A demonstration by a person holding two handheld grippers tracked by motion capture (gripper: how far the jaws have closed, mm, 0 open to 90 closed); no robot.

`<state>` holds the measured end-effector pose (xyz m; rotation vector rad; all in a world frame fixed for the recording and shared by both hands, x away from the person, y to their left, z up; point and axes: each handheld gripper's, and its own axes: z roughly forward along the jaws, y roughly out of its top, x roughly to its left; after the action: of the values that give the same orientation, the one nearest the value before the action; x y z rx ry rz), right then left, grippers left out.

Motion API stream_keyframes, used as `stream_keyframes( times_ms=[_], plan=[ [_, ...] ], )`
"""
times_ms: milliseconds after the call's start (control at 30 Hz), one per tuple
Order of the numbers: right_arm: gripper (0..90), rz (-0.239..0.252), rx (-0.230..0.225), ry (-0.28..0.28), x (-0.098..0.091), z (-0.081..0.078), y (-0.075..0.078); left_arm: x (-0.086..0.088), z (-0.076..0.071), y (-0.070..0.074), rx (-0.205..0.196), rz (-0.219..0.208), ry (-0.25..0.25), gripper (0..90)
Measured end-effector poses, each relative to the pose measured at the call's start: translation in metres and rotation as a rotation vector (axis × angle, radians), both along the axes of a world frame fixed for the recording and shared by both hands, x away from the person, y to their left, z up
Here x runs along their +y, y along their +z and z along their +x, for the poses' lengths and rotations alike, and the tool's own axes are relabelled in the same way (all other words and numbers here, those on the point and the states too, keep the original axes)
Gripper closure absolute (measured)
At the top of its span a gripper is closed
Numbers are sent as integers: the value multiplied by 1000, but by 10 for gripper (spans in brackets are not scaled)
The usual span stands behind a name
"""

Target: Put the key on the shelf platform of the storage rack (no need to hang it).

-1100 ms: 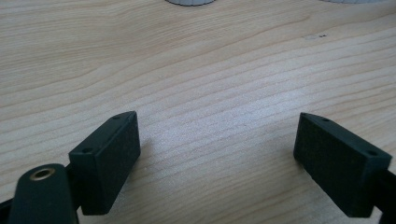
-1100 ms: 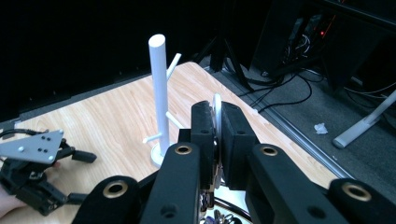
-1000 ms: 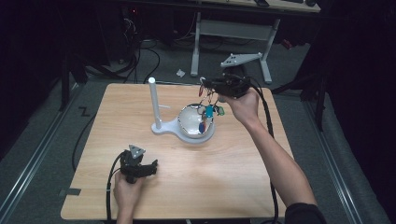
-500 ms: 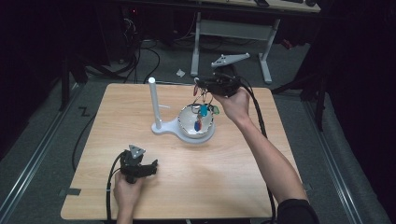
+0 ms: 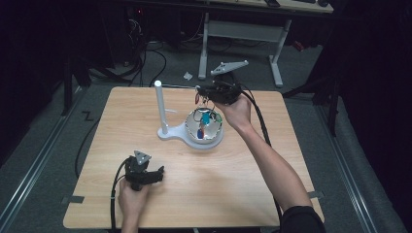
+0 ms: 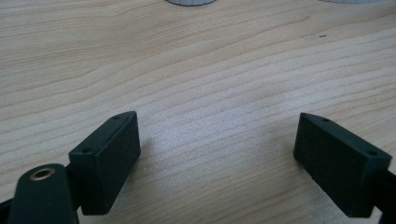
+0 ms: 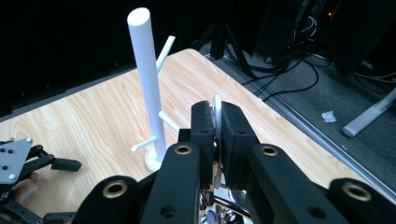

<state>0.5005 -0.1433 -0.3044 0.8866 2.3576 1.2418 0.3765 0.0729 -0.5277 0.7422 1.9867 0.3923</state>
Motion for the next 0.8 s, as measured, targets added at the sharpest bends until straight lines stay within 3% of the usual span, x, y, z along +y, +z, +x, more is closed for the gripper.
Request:
stream_keyframes(
  times_ms=[800],
  plan=[
    [853, -46, 51, 8, 9, 4, -37, -1, 0, 1, 7, -17, 12, 150]
  ],
)
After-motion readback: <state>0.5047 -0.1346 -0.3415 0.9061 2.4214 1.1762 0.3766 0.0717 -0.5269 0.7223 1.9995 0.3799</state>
